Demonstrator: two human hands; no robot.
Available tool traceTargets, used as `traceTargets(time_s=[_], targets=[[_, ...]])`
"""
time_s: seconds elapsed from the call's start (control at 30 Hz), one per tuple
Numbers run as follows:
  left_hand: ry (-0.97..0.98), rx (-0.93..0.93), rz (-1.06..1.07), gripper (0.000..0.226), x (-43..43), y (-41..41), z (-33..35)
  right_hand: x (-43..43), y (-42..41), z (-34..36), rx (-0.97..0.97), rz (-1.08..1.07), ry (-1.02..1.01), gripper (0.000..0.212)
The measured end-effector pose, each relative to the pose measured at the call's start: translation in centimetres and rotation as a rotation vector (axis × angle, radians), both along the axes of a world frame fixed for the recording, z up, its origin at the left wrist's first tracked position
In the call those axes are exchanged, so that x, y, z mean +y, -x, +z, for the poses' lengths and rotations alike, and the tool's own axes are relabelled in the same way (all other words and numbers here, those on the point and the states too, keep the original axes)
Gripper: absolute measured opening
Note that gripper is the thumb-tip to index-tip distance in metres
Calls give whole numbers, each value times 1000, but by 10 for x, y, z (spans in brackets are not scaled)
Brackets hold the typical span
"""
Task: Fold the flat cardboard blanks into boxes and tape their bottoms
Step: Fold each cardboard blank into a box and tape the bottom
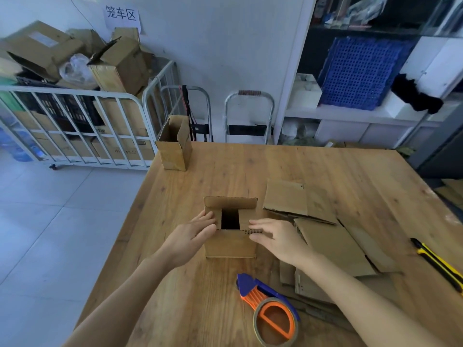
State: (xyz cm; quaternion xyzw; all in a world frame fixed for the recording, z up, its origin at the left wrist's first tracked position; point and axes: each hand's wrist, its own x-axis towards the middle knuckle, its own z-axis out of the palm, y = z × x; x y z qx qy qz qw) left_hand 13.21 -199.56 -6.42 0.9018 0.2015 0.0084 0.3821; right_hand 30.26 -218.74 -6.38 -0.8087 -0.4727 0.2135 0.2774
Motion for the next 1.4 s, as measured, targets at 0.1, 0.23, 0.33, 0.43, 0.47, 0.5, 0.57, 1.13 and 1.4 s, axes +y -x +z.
traceTargets(time_s=[0.1,0.23,0.33,0.43,0.47,0.5,0.57,1.13,1.4], targets=[[-51,-67,165,39,-4,-9,0,7,1,4,48,-116,-17,28],[-207,-117,294,66,-14,-23,0,22,8,6,-95,-245,-50,35],[-337,-110,230,89,-12,-24,-4,26,10,10,-117,-208,-33,80],[-441,-33,141,73,-10,-24,-2,27,6,12,-235,-41,44,81],[-453,-43,141,66,-11,-24,0,26,4,11,-276,-5,60,72],[-467,-63,130,59,-13,-23,0,24,4,10,-312,23,70,61],[-501,-75,46,46,-18,-20,-4,19,5,4,-356,67,80,46],[-622,153,-190,74,-19,-8,-17,-47,31,4,-243,65,345,47],[-597,131,-212,89,-18,-3,-18,-64,57,-35,-288,176,660,19]])
